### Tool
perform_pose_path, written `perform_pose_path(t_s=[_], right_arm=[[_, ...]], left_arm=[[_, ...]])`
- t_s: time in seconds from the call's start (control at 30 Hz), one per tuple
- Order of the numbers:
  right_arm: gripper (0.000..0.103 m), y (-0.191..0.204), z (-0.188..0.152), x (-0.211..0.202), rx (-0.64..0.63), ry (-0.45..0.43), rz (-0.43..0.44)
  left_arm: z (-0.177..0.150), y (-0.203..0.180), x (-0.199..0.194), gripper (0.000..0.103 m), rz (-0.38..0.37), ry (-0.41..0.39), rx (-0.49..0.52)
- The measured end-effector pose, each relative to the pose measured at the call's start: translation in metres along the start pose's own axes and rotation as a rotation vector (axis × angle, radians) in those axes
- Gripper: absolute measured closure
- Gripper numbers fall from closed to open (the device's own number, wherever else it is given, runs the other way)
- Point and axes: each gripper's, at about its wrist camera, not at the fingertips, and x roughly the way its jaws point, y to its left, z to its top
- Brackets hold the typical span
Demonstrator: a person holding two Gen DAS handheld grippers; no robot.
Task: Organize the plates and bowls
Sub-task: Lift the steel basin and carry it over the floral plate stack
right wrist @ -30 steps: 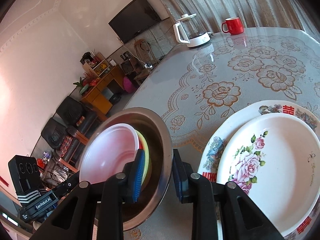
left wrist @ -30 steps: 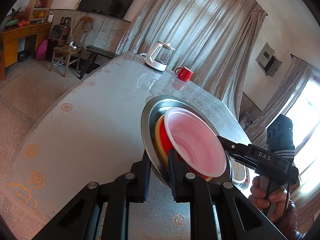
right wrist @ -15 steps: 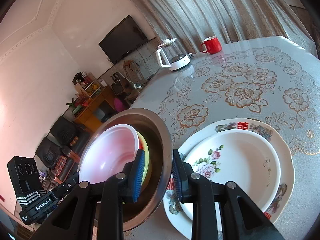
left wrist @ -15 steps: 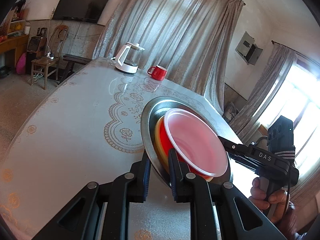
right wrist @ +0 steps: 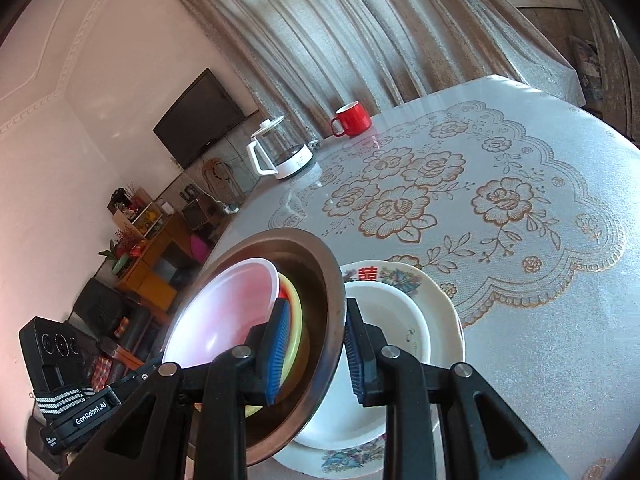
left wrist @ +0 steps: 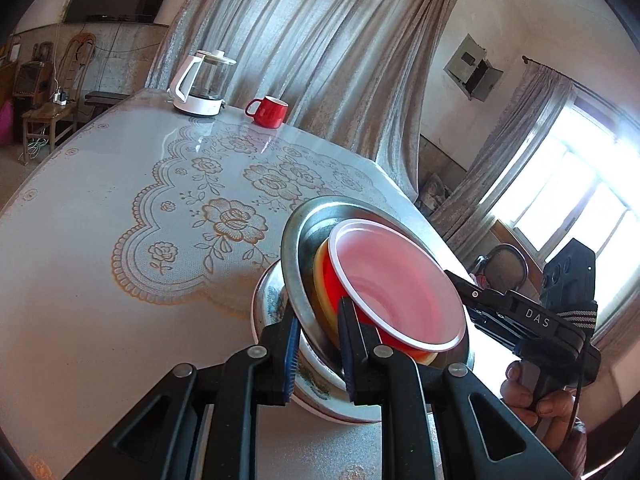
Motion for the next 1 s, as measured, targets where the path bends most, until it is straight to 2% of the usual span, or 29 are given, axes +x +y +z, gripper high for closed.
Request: perform_pose_path(t_s=[0.43, 1.0], right_arm=[[0.075, -0.034, -0.005, 0.011, 0.068, 0.037, -0.036], [0.076, -0.044, -0.011, 0.017, 0.055, 0.047, -0.095]], left_arm=[[-0.013, -0.001, 0.028, 0.084, 0.02, 0.075, -0.003], [-0.02, -0.001, 0.04, 0.083, 0.032, 0.11, -0.022]])
